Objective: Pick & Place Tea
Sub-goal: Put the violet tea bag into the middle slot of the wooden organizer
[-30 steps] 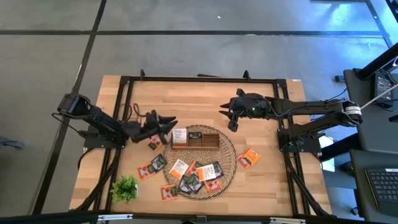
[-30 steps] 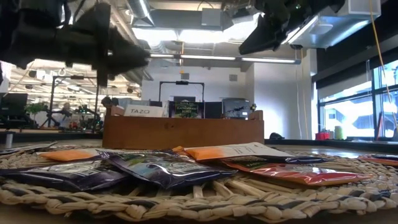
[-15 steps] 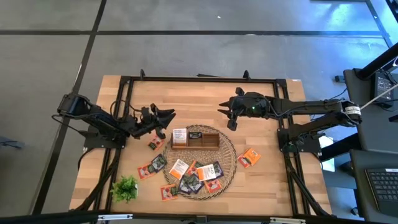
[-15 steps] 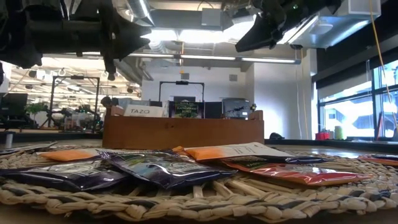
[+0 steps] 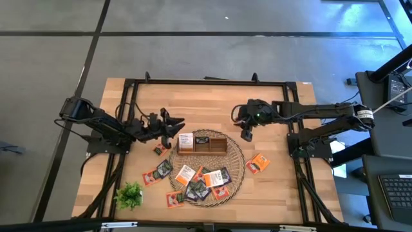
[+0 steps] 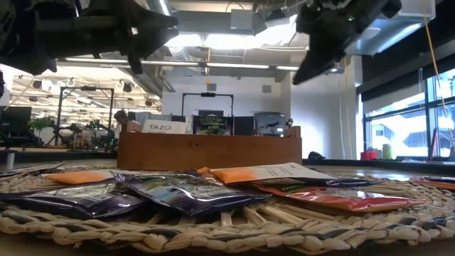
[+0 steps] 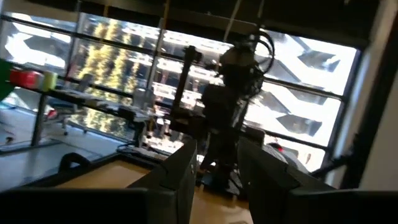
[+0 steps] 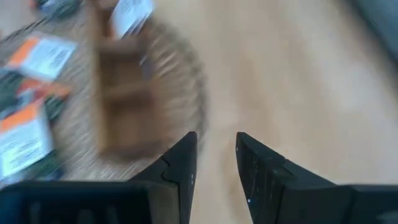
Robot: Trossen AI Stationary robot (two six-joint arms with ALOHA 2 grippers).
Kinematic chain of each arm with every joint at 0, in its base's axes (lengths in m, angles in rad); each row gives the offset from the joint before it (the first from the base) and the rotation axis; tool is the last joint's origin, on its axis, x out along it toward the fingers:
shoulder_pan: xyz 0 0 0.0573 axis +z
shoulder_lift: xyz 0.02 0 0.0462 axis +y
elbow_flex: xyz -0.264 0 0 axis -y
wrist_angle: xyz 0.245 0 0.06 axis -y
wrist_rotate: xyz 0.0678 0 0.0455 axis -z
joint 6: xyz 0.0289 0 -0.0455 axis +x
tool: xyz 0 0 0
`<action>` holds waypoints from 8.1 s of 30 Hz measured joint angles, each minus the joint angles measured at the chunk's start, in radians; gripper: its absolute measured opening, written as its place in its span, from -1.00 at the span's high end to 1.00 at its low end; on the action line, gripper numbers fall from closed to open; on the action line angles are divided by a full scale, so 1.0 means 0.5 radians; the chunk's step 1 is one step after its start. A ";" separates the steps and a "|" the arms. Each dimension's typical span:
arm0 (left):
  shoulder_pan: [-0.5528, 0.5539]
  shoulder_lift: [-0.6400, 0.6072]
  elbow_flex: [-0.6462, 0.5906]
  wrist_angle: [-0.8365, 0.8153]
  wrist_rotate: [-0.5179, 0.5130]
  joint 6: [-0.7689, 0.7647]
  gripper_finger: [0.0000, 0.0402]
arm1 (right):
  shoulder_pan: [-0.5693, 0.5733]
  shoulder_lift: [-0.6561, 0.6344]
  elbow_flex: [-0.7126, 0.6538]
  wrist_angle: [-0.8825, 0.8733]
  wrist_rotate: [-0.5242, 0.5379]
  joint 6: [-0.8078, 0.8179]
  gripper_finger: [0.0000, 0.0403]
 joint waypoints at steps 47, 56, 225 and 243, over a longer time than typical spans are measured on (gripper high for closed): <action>-0.581 0.957 1.522 -2.560 0.545 -0.126 0.43 | 0.969 0.992 0.002 0.675 -0.146 1.819 0.43; -0.575 1.107 1.597 -2.570 0.471 -0.165 0.43 | 0.972 1.002 0.002 0.640 -0.116 1.750 0.43; -0.013 0.323 1.728 -3.010 1.062 -1.286 0.48 | 0.912 0.371 0.182 0.400 0.440 0.076 0.96; 0.003 0.323 1.728 -3.013 1.115 -1.030 0.99 | 0.913 0.357 0.184 0.289 0.390 0.037 0.71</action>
